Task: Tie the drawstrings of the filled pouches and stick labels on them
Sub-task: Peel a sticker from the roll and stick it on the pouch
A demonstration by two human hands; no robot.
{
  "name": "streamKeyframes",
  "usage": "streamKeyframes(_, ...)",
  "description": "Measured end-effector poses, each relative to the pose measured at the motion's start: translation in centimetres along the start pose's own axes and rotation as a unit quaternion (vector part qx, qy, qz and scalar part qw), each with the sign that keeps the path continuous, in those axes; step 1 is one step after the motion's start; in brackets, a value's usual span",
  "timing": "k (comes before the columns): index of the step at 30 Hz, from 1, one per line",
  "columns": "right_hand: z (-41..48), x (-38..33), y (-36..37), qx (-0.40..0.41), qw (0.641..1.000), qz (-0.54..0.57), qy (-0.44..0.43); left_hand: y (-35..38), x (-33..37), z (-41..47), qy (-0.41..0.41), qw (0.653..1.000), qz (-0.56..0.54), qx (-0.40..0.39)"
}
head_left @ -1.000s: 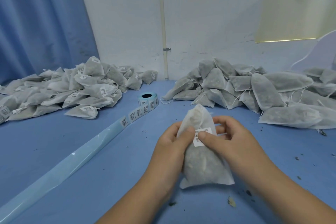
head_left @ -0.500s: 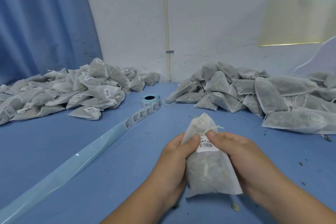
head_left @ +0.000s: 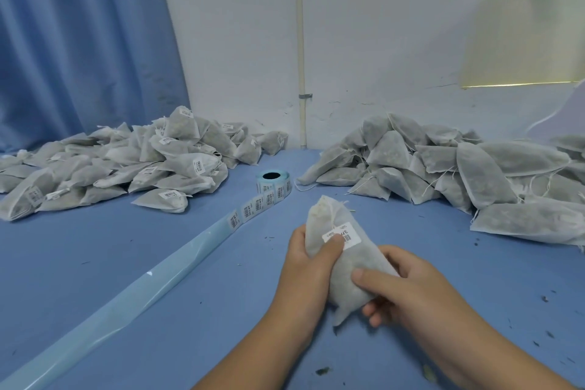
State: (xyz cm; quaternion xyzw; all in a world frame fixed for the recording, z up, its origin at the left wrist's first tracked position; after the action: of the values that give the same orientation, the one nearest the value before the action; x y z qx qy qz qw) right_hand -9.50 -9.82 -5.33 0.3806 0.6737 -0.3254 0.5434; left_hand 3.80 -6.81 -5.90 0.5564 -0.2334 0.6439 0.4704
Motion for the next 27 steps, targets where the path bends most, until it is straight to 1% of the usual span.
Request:
streamKeyframes(2, 0.3, 0.0, -0.3, 0.002, 1.0, 0.027, 0.009, 0.0, -0.4, 0.3, -0.022, 0.999, -0.049, 0.001)
streamKeyframes(3, 0.4, 0.0, -0.3, -0.001, 0.999, 0.037, 0.014, -0.3, -0.5, 0.6, -0.027, 0.998, -0.061, 0.008)
streamKeyframes(4, 0.5, 0.0, -0.1, -0.007, 0.999, 0.046, 0.019, -0.9, -0.4, 0.9, -0.026, 0.998, -0.051, 0.021)
streamKeyframes(6, 0.9, -0.2, 0.4, -0.026, 0.997, 0.07, 0.031, -2.9, 0.2, 1.8, -0.01, 0.998, -0.017, 0.067)
streamKeyframes(8, 1.4, -0.7, 1.2, -0.047, 0.993, 0.099, 0.043, -5.5, 0.8, 2.6, 0.005, 0.991, -0.004, 0.13)
streamKeyframes(11, 2.9, -1.9, 3.1, -0.069, 0.989, 0.124, 0.048, -8.3, 0.4, 3.0, -0.004, 0.979, -0.002, 0.203)
streamKeyframes(15, 5.9, -4.2, 7.2, -0.09, 0.989, 0.112, 0.045, -7.9, -0.3, 3.1, 0.011, 0.981, -0.005, 0.194)
streamKeyframes(17, 8.1, -5.9, 9.8, -0.101, 0.987, 0.115, 0.048, -8.1, -0.6, 3.2, 0.01, 0.978, -0.008, 0.206)
streamKeyframes(19, 10.5, -8.8, 12.0, -0.106, 0.983, 0.148, 0.035, -8.7, -0.7, 3.4, 0.004, 0.974, -0.017, 0.227)
streamKeyframes(22, 13.9, -13.8, 14.7, -0.138, 0.97, 0.2, -0.01, -8.8, -0.6, 3.6, -0.002, 0.972, -0.024, 0.233)
streamKeyframes(24, 15.8, -15.1, 15.2, -0.127, 0.972, 0.195, -0.021, -8.7, -0.5, 3.6, -0.002, 0.973, -0.023, 0.229)
streamKeyframes(27, 17.1, -13.6, 14.9, -0.1, 0.983, 0.151, -0.004, -8.6, -0.3, 3.5, 0.004, 0.977, -0.005, 0.215)
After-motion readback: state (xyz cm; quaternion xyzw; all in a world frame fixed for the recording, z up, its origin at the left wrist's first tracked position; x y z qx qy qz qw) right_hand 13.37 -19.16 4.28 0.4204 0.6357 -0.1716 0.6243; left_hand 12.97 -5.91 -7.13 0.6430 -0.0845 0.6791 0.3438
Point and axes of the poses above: each hand's wrist, its own z-axis towards the middle knuckle, its own y-axis out of the palm, x = y × z, the point moved 10 cm from there along z, towards the middle knuckle, and after that the axes turned 12 degrees about y, right-handed, at the moved point
